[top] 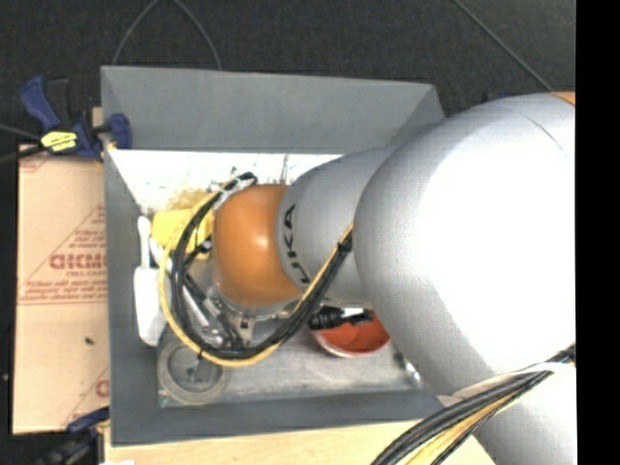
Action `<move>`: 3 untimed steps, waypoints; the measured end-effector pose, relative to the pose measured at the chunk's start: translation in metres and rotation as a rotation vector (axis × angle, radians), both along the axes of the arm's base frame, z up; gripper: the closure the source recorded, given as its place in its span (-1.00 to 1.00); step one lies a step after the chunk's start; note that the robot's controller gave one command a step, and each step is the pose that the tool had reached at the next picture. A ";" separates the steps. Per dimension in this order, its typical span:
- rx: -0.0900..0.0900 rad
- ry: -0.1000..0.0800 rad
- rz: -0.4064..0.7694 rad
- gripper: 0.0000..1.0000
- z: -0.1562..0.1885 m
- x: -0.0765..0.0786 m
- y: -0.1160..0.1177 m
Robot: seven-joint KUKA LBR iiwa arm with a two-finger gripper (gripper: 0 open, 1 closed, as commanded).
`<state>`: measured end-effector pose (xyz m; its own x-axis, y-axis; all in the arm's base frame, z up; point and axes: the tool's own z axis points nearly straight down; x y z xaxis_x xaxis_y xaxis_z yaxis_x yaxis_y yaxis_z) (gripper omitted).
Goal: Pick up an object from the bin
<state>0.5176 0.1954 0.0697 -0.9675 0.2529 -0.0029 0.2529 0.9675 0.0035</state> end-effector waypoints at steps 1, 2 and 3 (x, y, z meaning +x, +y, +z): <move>-0.005 0.011 -0.326 1.00 0.001 0.046 -0.046; -0.005 0.011 -0.327 1.00 0.001 0.046 -0.046; -0.005 0.013 -0.328 1.00 0.015 0.046 -0.046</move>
Offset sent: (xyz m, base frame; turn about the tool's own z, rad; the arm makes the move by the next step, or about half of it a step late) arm 0.0000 0.0000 0.0000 0.0000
